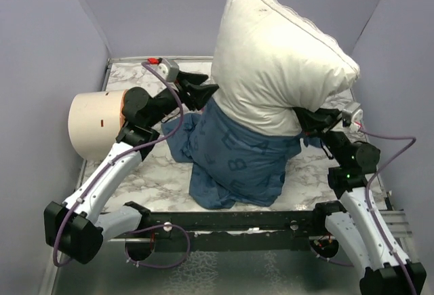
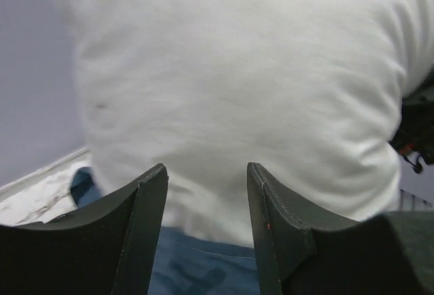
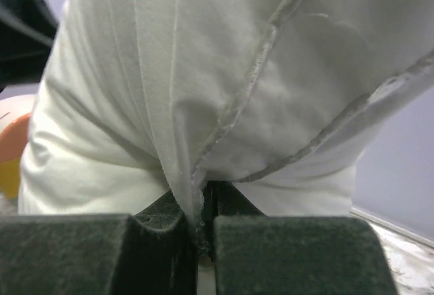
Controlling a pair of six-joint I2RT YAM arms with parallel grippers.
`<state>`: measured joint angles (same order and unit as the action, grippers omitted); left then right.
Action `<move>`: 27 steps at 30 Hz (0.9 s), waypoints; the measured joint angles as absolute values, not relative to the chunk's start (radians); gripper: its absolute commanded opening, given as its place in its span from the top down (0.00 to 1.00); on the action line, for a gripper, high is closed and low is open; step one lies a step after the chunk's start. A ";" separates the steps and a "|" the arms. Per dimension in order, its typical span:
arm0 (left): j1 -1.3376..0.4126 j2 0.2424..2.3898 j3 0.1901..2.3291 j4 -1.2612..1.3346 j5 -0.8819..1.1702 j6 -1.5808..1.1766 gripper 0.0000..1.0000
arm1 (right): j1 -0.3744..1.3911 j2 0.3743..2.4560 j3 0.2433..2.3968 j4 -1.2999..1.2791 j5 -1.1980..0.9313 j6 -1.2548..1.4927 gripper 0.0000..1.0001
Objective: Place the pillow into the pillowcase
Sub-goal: Stuff the pillow into the pillowcase.
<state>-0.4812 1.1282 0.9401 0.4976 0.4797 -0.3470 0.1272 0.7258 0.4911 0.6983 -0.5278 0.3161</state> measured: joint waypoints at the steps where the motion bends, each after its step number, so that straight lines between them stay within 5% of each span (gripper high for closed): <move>1: -0.456 1.112 0.951 0.474 0.486 -0.358 0.45 | 0.129 0.683 0.473 0.684 -0.542 0.309 0.99; 10: -0.125 1.151 0.903 0.490 0.606 -0.667 0.26 | 0.131 0.511 0.392 0.591 -0.617 0.241 0.99; 13: -0.059 1.290 0.950 0.574 0.703 -0.764 0.02 | 0.131 0.535 0.408 0.584 -0.643 0.213 0.99; 20: -0.031 1.755 1.234 0.958 0.894 -1.210 0.01 | 0.130 0.619 0.484 0.568 -0.698 0.173 0.99; 27: -0.205 1.932 1.436 0.781 0.926 -1.185 0.02 | 0.130 0.647 0.514 0.561 -0.729 0.167 0.99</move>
